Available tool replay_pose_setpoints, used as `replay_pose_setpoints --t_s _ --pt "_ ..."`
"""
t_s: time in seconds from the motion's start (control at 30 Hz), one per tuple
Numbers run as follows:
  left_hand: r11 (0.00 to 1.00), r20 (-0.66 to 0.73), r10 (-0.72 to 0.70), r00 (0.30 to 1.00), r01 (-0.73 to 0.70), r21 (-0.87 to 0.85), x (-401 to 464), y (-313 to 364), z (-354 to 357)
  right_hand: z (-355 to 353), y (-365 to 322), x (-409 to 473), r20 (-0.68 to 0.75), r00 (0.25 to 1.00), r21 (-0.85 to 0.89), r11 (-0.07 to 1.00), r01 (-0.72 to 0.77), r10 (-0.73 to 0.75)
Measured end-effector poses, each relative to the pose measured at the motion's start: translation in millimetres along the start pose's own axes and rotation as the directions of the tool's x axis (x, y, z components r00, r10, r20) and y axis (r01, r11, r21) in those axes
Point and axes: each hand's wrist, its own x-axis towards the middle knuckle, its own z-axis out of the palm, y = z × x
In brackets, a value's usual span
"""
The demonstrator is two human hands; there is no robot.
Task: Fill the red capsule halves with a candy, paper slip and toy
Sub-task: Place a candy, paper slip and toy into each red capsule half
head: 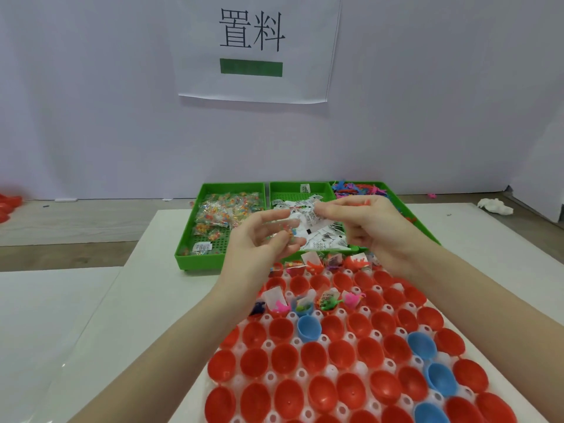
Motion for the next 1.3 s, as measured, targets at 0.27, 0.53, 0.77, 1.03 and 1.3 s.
replay_pose_setpoints --t_s 0.27,0.53,0.77,1.03,1.3 --pt "0.969 0.162 -0.093 0.982 0.126 -0.211 -30 12 31 -1 4 -43 -0.057 0.967 -0.197 0.953 0.232 -0.247" --pt "0.993 0.157 -0.05 0.986 0.066 -0.097 -42 9 41 -8 2 -63 -0.135 0.965 -0.24 0.952 0.19 -0.226" --pt "1.0 0.116 0.009 0.993 -0.011 0.017 -48 9 49 -18 1 -74 -0.012 0.979 -0.233 0.953 0.195 -0.204" --pt "0.999 0.171 0.03 0.985 -0.033 0.017 -52 11 55 -20 0 -86 -0.107 0.939 -0.115 0.942 0.315 -0.327" --pt "1.0 0.285 -0.01 0.958 0.017 -0.021 -54 14 51 -21 0 -85 -0.096 0.948 -0.318 0.911 0.261 -0.305"
